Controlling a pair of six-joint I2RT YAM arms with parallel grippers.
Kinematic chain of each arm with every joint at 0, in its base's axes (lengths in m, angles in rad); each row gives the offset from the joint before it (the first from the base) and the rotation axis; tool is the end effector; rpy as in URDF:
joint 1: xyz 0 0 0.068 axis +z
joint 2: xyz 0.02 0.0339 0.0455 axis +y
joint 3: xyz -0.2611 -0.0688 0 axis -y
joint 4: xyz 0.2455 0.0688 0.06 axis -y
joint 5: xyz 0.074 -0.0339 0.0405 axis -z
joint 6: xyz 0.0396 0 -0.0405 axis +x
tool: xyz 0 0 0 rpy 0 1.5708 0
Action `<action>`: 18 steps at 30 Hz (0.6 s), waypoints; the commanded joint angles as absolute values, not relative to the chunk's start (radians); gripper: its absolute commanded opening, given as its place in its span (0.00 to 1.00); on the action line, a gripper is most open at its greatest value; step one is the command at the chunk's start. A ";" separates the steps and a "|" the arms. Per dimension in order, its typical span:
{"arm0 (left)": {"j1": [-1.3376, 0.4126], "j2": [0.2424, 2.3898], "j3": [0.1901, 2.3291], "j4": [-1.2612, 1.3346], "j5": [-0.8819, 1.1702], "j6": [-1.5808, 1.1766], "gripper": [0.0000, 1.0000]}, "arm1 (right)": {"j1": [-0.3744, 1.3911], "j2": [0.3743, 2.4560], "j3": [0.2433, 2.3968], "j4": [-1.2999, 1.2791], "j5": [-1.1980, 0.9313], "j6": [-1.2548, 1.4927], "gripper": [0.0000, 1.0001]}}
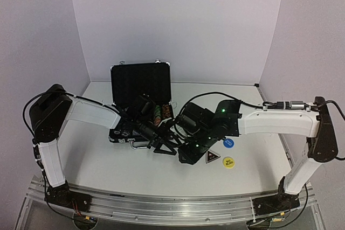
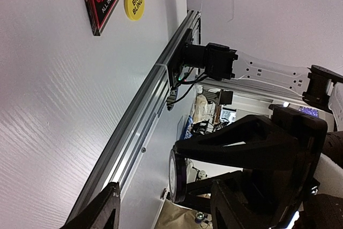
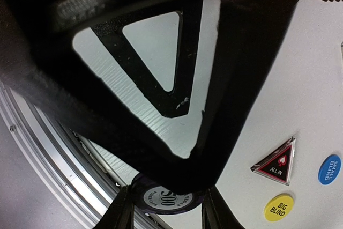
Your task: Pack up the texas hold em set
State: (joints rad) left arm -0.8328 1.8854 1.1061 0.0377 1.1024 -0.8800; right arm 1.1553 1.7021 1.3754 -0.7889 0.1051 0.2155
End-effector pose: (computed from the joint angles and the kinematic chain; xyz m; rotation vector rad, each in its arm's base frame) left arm 0.2331 -0.3089 0.1699 -0.5570 -2.2699 1.6589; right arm 0.1474 0.3239 0.2486 -1.1975 2.4308 0.2869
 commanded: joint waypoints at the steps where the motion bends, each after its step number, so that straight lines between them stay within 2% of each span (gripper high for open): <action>1: -0.836 1.875 1.113 0.012 1.158 -0.851 0.53 | 1.160 1.709 1.418 -0.797 0.124 0.198 0.27; 9: -0.853 1.890 1.150 -0.038 1.192 -0.806 0.51 | 1.160 1.723 1.437 -0.798 0.108 0.187 0.27; 18: -0.873 1.922 1.166 -0.010 1.241 -0.825 0.37 | 1.160 1.748 1.452 -0.796 0.114 0.181 0.27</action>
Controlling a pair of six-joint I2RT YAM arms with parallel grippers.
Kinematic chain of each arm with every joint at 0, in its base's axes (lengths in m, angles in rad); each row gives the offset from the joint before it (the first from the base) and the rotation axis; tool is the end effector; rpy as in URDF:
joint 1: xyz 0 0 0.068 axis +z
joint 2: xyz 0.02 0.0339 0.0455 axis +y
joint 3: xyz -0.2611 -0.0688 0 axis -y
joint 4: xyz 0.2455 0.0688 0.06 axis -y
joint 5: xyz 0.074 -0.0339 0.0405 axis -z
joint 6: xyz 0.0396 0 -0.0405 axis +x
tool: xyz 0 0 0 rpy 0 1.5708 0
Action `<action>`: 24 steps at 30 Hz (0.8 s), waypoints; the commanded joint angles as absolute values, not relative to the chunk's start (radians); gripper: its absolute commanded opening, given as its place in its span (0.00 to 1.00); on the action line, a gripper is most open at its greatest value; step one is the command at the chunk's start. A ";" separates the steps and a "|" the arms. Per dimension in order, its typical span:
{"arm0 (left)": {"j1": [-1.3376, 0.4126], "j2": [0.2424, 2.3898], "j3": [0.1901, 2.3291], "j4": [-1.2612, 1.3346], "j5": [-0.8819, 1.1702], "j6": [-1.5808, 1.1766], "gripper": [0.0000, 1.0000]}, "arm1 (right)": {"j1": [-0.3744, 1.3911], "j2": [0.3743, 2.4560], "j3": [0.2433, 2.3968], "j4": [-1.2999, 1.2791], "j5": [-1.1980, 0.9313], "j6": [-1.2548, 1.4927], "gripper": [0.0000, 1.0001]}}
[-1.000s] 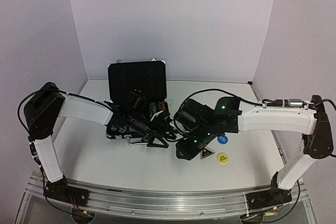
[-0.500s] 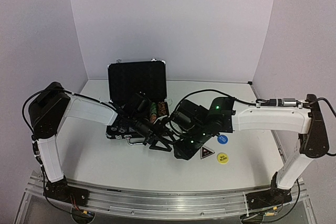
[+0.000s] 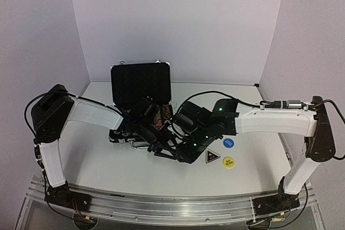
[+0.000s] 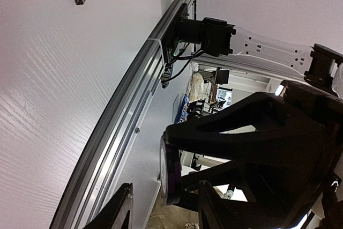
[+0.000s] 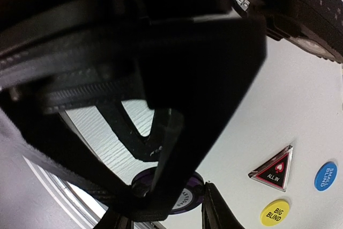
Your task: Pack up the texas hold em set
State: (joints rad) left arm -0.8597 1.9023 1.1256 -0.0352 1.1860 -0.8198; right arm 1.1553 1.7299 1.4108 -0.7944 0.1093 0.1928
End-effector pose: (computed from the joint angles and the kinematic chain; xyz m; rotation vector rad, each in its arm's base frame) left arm 0.2223 -0.3143 0.1666 -0.6278 -2.1629 1.6243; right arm 0.1506 0.3307 0.2495 -1.2211 2.4128 0.2772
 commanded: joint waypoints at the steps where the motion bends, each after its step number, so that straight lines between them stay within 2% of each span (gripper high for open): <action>1: -0.877 1.925 1.166 -0.004 1.248 -0.830 0.35 | 1.160 1.750 1.452 -0.796 0.117 0.180 0.27; 5: -0.883 1.930 1.167 -0.003 1.255 -0.833 0.26 | 1.160 1.750 1.456 -0.796 0.123 0.179 0.27; 8: -0.884 1.935 1.168 -0.004 1.254 -0.836 0.08 | 1.160 1.754 1.457 -0.796 0.129 0.178 0.27; 10: -0.884 1.937 1.171 -0.005 1.257 -0.837 0.00 | 1.160 1.755 1.456 -0.797 0.134 0.178 0.27; 14: -0.884 1.923 1.176 -0.005 1.249 -0.830 0.00 | 1.160 1.755 1.456 -0.797 0.146 0.180 0.27; 16: -0.884 1.916 1.181 -0.015 1.239 -0.818 0.00 | 1.160 1.753 1.456 -0.796 0.154 0.185 0.30; 17: -0.884 1.913 1.187 -0.032 1.230 -0.803 0.00 | 1.160 1.752 1.455 -0.796 0.157 0.188 0.37; 19: -0.884 1.911 1.219 -0.120 1.188 -0.738 0.00 | 1.160 1.742 1.453 -0.797 0.161 0.196 0.65; 20: -0.883 1.911 1.248 -0.186 1.153 -0.686 0.00 | 1.160 1.731 1.450 -0.797 0.159 0.197 0.74; 22: -0.880 1.909 1.325 -0.340 1.048 -0.555 0.00 | 1.160 1.701 1.440 -0.796 0.149 0.198 0.87; 24: -0.868 1.899 1.411 -0.470 0.908 -0.412 0.00 | 1.160 1.658 1.426 -0.794 0.137 0.199 0.92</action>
